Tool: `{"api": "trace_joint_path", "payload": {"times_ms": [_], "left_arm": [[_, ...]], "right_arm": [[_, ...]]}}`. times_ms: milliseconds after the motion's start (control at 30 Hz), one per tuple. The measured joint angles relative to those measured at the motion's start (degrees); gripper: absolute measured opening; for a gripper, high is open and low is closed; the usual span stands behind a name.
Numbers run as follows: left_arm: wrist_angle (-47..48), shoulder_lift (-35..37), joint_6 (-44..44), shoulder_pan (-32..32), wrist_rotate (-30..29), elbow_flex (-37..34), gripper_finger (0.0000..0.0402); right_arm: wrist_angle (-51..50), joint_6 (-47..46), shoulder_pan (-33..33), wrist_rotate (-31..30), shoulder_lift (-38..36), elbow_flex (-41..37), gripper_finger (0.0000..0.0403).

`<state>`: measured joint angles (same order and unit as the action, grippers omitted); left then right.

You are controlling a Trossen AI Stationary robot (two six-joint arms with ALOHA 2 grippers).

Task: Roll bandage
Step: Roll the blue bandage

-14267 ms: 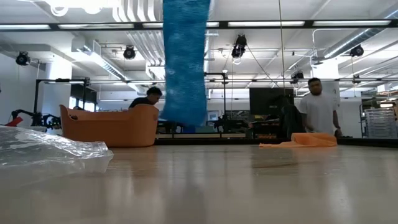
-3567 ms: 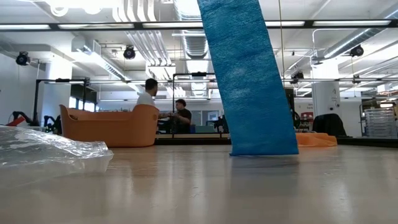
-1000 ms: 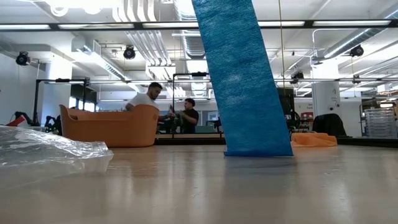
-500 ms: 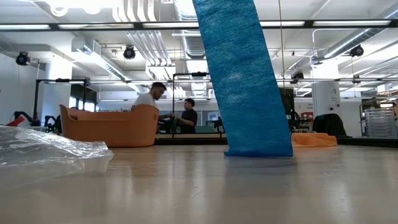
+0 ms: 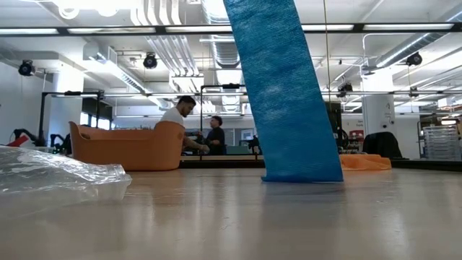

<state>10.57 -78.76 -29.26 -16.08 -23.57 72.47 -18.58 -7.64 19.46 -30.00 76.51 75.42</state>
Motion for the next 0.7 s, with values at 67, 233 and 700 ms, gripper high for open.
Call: {"api": "trace_joint_path", "payload": {"times_ms": [67,233,700], "left_arm": [[0.1,0.0,0.2,0.0,0.1,0.0,0.0013],[0.4,0.0,0.2,0.0,0.1,0.0,0.0013],[1.0,0.1,0.4,0.0,0.0,0.0,0.0013]], "right_arm": [[-0.9,0.0,0.0,0.0,-0.3,0.0,0.0001],[-1.8,-0.2,0.2,0.0,-0.7,0.0,0.0001],[-6.7,-2.0,1.6,0.4,-4.2,0.0,0.0]]}}
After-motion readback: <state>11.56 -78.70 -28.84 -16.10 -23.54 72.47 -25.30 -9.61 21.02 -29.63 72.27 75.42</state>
